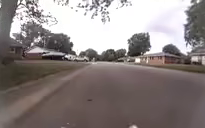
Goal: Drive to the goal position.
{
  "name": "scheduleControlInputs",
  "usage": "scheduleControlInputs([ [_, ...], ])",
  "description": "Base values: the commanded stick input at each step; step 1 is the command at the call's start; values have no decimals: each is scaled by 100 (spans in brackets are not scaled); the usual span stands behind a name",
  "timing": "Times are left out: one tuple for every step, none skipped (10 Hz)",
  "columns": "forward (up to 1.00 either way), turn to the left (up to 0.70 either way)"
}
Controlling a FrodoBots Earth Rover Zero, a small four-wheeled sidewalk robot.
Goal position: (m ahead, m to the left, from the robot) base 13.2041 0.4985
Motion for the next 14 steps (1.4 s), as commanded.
scheduleControlInputs([
  [100, 0],
  [100, 0],
  [100, 0],
  [100, 0],
  [100, 0],
  [100, 0],
  [100, 0],
  [100, 0],
  [100, 0],
  [100, 0],
  [100, 0],
  [100, 0],
  [100, 0],
  [100, 0],
])
